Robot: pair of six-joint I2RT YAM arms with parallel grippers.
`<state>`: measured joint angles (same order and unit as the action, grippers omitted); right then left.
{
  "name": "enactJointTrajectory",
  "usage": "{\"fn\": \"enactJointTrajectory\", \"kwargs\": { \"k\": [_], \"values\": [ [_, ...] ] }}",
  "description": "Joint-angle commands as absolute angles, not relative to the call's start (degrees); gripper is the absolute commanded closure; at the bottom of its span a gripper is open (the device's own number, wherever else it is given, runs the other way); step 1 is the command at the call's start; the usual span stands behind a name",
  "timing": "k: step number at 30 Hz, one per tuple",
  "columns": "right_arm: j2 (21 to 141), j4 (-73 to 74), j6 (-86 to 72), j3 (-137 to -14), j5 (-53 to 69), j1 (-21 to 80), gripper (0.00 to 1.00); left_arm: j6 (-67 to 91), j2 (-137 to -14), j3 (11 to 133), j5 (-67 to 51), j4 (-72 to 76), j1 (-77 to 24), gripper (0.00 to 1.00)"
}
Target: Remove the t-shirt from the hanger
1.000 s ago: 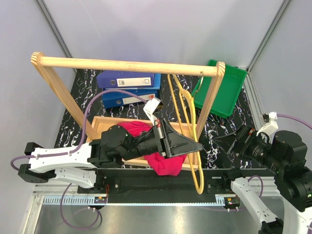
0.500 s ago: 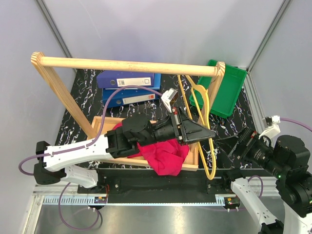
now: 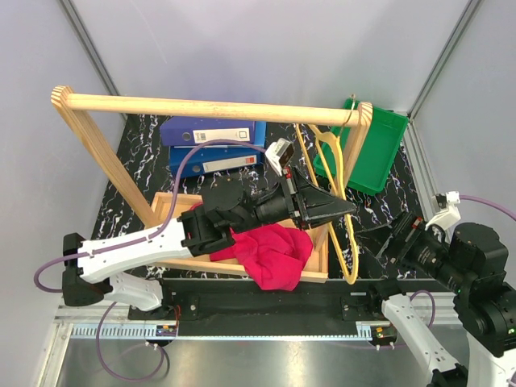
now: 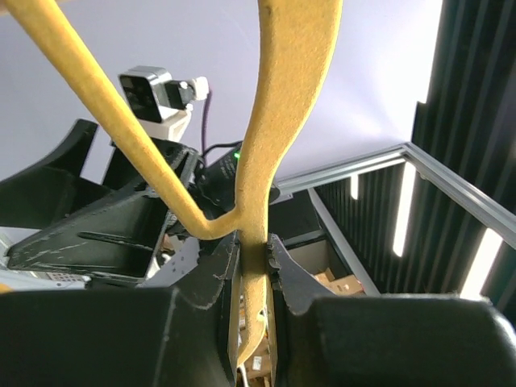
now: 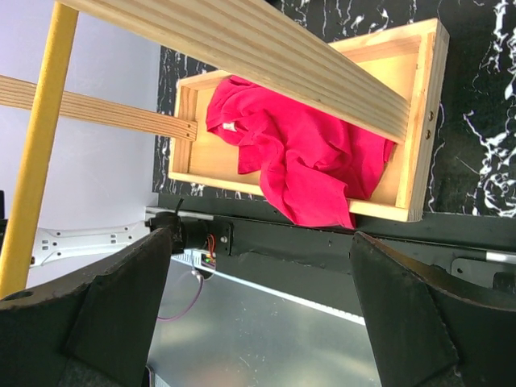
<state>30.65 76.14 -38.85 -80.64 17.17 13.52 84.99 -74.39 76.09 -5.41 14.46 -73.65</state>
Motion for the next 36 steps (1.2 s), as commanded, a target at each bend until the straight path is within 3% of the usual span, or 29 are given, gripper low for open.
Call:
{"fn": "enactJointTrajectory", "kwargs": {
  "k": [1, 14, 17, 18, 22, 32, 36],
  "values": [
    [30.1, 74.3, -39.0, -79.3, 17.3, 13.8, 0.02, 87.3, -75.6, 74.8, -9.0, 21.7, -73.4, 1.0],
    [29.3, 73.7, -40.4, -78.4, 17.7, 13.8, 0.02, 90.1, -75.3, 70.7, -10.8, 24.9, -74.0, 1.0],
    [29.4, 73.7, -40.7, -78.0, 17.9, 13.8, 0.02, 89.3, -74.2, 69.3, -11.2, 25.1, -74.0, 0.8],
    [29.5, 73.7, -40.7, -78.0, 18.0, 13.8, 0.02, 88.9, -73.7, 68.8, -11.2, 25.1, -74.0, 0.65],
    [29.4, 73.4, -40.6, -78.2, 17.9, 13.9, 0.02, 85.4, -69.4, 65.6, -10.5, 23.4, -73.9, 0.4],
    [29.6, 72.9, -40.6, -76.7, 17.8, 13.8, 0.01, 75.6, -56.1, 62.1, -12.5, 6.4, -71.0, 0.05],
    [30.1, 72.1, -40.3, -75.6, 18.4, 13.8, 0.01, 69.8, -49.6, 62.2, -8.6, -8.3, -70.7, 0.03]
  ]
}}
